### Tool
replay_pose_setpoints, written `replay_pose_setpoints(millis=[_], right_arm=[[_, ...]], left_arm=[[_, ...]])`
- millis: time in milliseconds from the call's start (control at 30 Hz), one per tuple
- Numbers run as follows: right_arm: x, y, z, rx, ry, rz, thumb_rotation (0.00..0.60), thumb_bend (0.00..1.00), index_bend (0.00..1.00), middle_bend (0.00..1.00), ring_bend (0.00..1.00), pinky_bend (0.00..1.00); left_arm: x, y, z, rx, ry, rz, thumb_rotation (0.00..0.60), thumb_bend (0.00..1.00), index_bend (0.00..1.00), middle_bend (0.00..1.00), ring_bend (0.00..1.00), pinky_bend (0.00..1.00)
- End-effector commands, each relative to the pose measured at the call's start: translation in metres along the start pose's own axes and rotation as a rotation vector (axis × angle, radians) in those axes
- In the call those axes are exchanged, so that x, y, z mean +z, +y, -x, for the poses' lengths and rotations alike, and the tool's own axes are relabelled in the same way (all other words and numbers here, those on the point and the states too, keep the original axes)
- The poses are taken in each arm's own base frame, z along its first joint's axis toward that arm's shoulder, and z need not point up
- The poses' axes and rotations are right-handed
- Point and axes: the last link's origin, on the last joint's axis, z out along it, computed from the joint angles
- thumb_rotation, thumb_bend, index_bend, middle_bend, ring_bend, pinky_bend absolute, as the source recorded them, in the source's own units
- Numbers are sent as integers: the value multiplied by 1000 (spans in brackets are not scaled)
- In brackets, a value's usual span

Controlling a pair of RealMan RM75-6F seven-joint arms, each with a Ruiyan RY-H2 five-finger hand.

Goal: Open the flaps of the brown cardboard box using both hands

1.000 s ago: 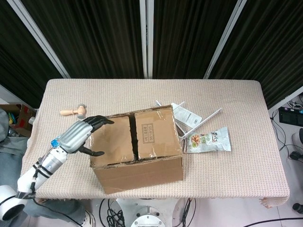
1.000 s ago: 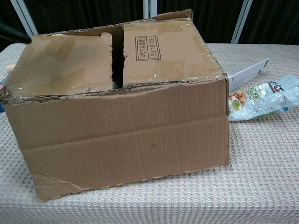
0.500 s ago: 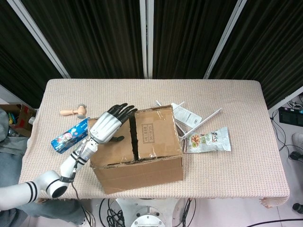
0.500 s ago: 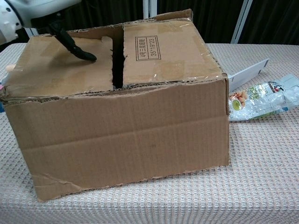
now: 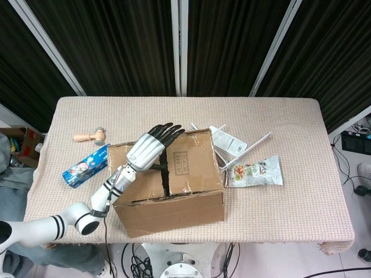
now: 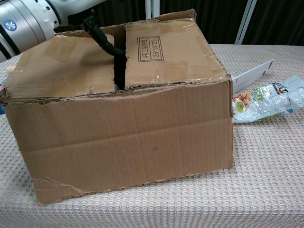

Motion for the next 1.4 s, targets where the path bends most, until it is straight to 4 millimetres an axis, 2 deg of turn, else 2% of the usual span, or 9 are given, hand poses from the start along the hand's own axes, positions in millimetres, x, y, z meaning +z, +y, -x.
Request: replay_pose_setpoints(millis=[33,233,467,767,900,1167,1400], right_arm=[[0,2,0,0,2,4,600,202,0,0,0,0],[-1,6,-2,5,8,15,600,202,0,0,0,0],[0,12,-6,15,19,28,600,202,0,0,0,0],[-1,19,-10,32,31,42,600,202,0,0,0,0],[-2,21,-12,37,34,46,600,203,0,0,0,0],[-2,21,-15,46,39,48,600,203,0,0,0,0],[-2,22,-15,47,35,50,600,202,0,0,0,0]], left_arm=[[8,7,-4,-32,11,11,600,16,16,63,82,202],[23,16,-15,-81,29,20,600,14,16,63,82,201],[43,23,-38,-94,76,25,600,9,16,63,82,202],[77,46,-68,-180,144,28,600,5,16,60,82,201],[93,64,-68,-245,147,33,600,2,16,59,82,200],[125,109,-55,-463,137,8,600,0,2,25,82,200],[138,123,-40,-458,128,-11,600,0,0,2,81,199]])
